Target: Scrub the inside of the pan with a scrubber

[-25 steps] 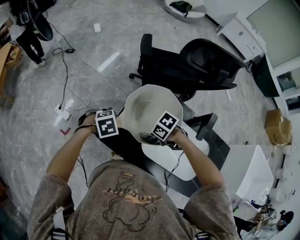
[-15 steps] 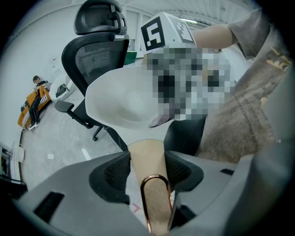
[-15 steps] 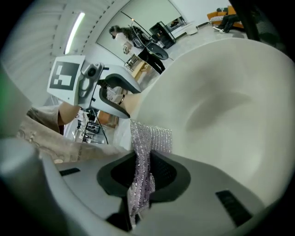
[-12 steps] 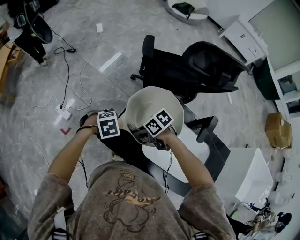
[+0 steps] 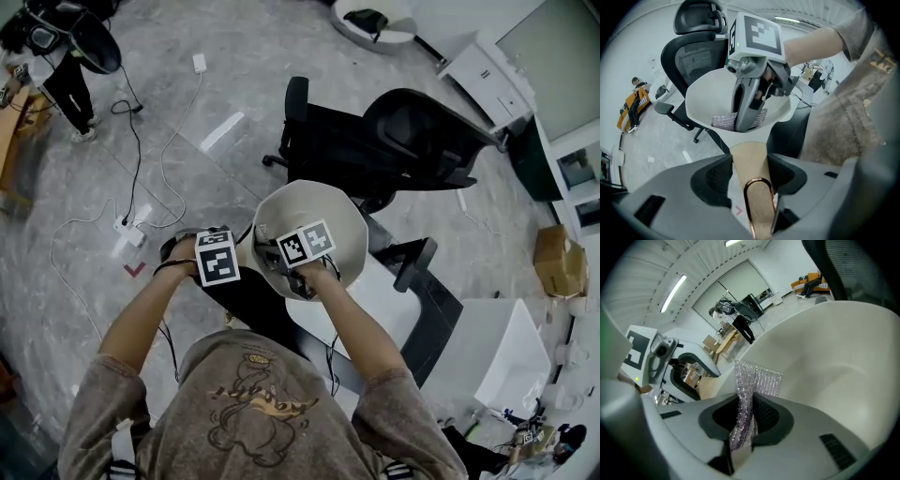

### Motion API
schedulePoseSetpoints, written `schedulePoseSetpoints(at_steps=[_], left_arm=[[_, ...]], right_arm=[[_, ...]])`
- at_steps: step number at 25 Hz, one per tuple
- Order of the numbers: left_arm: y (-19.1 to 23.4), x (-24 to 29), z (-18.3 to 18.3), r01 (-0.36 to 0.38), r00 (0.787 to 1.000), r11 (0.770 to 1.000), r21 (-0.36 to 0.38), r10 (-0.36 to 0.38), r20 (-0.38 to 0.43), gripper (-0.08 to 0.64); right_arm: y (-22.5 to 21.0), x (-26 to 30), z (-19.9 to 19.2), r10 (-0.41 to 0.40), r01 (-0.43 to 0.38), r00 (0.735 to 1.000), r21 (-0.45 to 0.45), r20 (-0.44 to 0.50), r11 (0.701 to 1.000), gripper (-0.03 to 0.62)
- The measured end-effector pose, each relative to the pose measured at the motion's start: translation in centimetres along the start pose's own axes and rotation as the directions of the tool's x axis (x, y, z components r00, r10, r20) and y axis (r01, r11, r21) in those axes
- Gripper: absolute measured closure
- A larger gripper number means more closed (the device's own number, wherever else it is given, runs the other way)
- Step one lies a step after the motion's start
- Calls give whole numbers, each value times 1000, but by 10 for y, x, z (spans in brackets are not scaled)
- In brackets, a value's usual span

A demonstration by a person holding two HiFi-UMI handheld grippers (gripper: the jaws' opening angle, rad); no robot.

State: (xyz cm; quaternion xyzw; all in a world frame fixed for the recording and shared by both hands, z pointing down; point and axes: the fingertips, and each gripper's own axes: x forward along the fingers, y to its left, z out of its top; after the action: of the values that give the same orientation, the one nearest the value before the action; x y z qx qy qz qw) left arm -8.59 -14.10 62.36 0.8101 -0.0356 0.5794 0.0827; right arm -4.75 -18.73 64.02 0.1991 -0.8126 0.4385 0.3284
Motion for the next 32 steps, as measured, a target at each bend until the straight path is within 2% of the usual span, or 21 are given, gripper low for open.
schedulePoseSetpoints(at_steps=[4, 7, 10, 12, 15, 20, 22, 25, 28, 32], left_arm=[[0, 0, -1, 1, 1000, 1000, -3, -1, 4, 319], [1, 0, -1, -1, 1000, 1000, -4, 1, 11, 319], [0, 0, 0, -2, 1000, 1000, -5, 2, 18, 319], [0, 0, -1, -2, 1000, 1000, -7, 2, 19, 319], [1, 0, -1, -7, 1000, 1000, -9, 7, 21, 319], [1, 0, -1, -14, 999, 1000, -15, 14, 37, 319], [1, 0, -1, -19, 999, 1000, -19, 20, 47, 319], [2, -1, -1, -44, 997, 999, -20, 45, 59, 319], [3, -12, 2, -92, 991, 995, -23, 94, 93, 319], [5, -46, 14, -134, 968, 988, -75, 146, 203, 322]], right_arm=[[-19, 5, 10, -102, 102, 992, -1, 69, 995, 510], [-36, 6, 13, -200, 204, 975, -33, 95, 978, 511], [-51, 3, 13, -311, 320, 946, -117, 95, 940, 510], [-60, -2, 13, -359, 370, 928, -150, 96, 917, 509], [-76, -14, 13, -416, 427, 904, -150, 102, 892, 509], [-114, -47, 4, -542, 550, 835, -142, 94, 823, 509], [-126, -60, -2, -571, 577, 817, -111, 80, 809, 509], [-133, -71, -8, -588, 592, 806, -82, 72, 802, 509], [-129, -80, -10, -588, 594, 804, -83, 85, 800, 509], [-122, -93, -13, -566, 574, 816, -47, 122, 817, 509]])
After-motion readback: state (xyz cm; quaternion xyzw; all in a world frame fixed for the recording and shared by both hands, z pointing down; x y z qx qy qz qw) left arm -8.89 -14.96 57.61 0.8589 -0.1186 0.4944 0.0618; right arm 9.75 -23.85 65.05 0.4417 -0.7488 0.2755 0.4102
